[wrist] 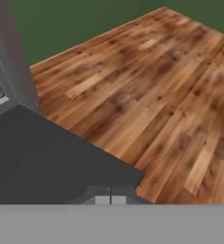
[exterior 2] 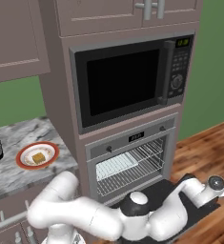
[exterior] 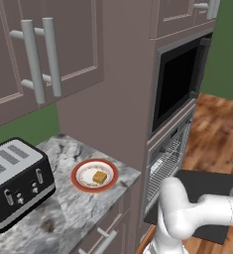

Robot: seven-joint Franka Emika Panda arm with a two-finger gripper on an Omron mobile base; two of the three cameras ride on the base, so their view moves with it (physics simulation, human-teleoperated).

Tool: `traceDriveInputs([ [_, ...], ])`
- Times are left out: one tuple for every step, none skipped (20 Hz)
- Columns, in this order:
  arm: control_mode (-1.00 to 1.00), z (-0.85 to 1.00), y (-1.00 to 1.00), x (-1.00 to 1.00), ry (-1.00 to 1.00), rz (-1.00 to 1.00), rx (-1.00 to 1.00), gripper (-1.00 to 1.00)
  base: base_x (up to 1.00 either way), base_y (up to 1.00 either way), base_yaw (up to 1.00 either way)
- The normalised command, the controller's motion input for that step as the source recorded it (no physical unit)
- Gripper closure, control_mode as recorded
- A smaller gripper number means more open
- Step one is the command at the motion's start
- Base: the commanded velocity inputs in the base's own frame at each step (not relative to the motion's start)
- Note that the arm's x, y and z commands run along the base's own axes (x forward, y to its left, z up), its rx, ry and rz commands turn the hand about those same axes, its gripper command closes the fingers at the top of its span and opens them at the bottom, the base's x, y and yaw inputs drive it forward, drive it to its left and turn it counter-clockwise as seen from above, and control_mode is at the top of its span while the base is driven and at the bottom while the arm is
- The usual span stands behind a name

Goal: Take the baked cake out of the oven and place it on the plate for cooling. Then close the oven door.

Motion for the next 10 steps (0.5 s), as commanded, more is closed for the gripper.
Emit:
traceDriveInputs([
  [-1.00, 1.00, 0.23, -0.74, 0.00, 0.05, 0.12, 1.00, 0.00, 0.00, 0.00],
  [-1.00, 0.96, 0.19, -0.86, 0.00, 0.04, 0.11, 1.00, 0.00, 0.00, 0.00],
  [-1.00, 0.79, 0.19, -0.99, 0.00, 0.07, 0.07, 1.00, 0.00, 0.00, 0.00],
  [-1.00, 0.73, 0.19, -1.00, 0.06, 0.11, 0.01, 1.00, 0.00, 0.00, 0.00],
  [-1.00, 0.55, 0.16, -1.00, 0.10, 0.14, 0.00, 1.00, 0.00, 0.00, 0.00],
  [-1.00, 0.42, 0.15, -1.00, 0.09, 0.15, 0.00, 1.00, 0.00, 0.00, 0.00],
  [-1.00, 0.20, 0.14, -1.00, 0.08, 0.16, -0.05, 1.00, 0.00, 0.00, 0.00],
  [-1.00, 0.00, 0.25, -1.00, 0.12, 0.17, -0.09, 1.00, 0.00, 0.00, 0.00],
  [-1.00, 0.00, 0.21, -1.00, 0.15, 0.15, -0.07, 1.00, 0.00, 0.00, 0.00],
  [-1.00, -0.02, 0.20, -1.00, 0.15, 0.13, -0.05, 1.00, 0.00, 0.00, 0.00],
])
